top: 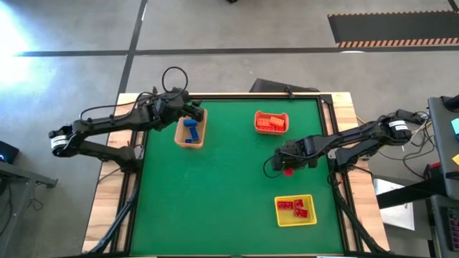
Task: Sort & place blocks by color
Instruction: Put the red game piece into the yellow bin
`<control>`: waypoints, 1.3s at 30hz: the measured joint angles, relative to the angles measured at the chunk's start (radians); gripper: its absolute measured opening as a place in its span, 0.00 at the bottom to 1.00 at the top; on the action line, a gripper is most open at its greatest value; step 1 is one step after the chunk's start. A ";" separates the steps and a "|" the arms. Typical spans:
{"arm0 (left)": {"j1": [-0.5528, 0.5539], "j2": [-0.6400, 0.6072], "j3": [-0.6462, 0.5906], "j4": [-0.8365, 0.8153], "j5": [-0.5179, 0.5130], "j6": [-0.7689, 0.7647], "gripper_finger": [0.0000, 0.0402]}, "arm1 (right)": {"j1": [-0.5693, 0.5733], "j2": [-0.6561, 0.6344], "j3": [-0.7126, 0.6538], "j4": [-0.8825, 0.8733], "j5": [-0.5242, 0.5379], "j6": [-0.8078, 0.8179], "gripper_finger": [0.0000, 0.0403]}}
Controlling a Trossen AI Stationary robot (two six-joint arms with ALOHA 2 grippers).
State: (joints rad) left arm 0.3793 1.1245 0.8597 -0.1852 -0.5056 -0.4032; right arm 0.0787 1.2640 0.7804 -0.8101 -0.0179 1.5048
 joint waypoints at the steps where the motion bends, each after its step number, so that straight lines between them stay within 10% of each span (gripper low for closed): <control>1: -0.005 0.000 0.000 -0.001 0.011 -0.009 0.46 | 0.003 0.000 0.014 -0.002 -0.017 -0.055 0.33; 27: -0.393 -0.002 0.039 0.128 0.114 -0.063 0.46 | 0.383 0.002 0.374 -0.103 -0.122 -1.123 0.34; 39: -0.520 0.000 0.034 0.221 0.113 -0.091 0.46 | 0.581 0.002 0.248 0.073 -0.111 -1.001 0.34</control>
State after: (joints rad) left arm -0.1409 1.1241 0.8932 0.0353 -0.3930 -0.4943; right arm 0.6598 1.2659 1.0281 -0.7373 -0.1285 0.5037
